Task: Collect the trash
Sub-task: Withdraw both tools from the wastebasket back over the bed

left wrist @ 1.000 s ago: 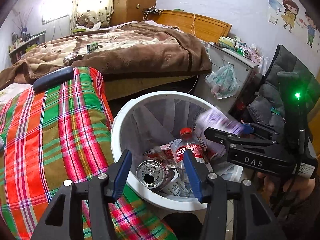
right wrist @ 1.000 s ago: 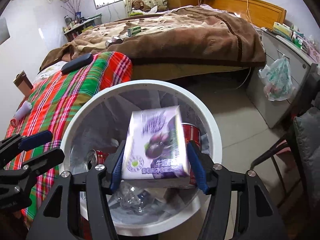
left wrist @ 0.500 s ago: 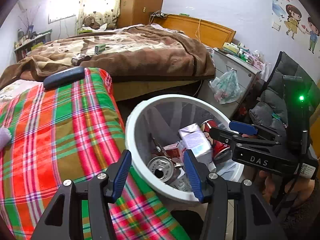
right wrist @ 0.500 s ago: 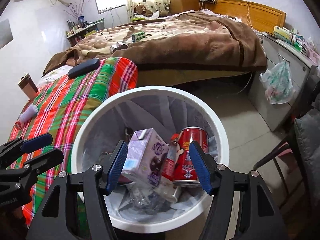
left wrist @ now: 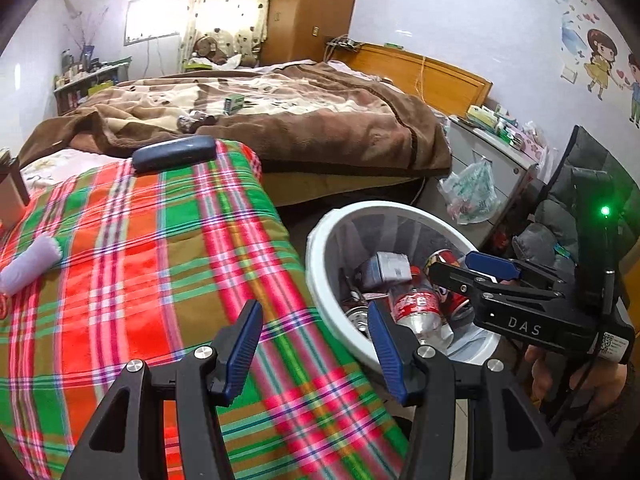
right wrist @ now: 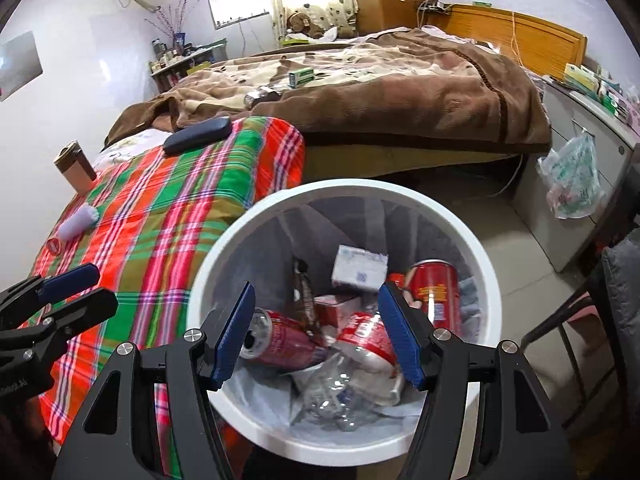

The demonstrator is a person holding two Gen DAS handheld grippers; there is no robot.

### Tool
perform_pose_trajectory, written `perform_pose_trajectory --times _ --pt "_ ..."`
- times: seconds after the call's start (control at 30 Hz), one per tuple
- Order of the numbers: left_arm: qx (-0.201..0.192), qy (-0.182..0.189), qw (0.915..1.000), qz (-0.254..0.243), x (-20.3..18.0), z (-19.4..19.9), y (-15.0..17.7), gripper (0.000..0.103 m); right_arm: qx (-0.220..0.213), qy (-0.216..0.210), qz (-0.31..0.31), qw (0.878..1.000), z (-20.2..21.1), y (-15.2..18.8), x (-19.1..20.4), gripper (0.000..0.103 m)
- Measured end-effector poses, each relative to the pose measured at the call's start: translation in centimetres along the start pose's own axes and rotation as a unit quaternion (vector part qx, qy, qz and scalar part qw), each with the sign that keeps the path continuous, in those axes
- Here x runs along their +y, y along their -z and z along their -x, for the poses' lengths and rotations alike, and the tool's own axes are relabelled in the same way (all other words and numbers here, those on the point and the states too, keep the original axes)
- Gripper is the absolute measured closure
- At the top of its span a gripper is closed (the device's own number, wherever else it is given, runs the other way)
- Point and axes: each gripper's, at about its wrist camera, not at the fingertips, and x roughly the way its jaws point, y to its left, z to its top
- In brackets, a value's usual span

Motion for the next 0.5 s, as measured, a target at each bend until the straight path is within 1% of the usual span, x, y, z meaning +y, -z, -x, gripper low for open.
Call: perform_pose_trajectory --times 0.27,0.5 --pt "-0.012 -0.019 0.9995 0.023 2.8 1.8 0.5 0.049 -0.017 -0.021 0.019 0.999 0.1 -0.3 2.7 0.038" --pt "-0.022 -0.050 0.9975 0.045 6.2 3.4 1.1 0.049 -0.024 -0.044 0.035 0.998 -0.4 -0.7 5.3 0.038"
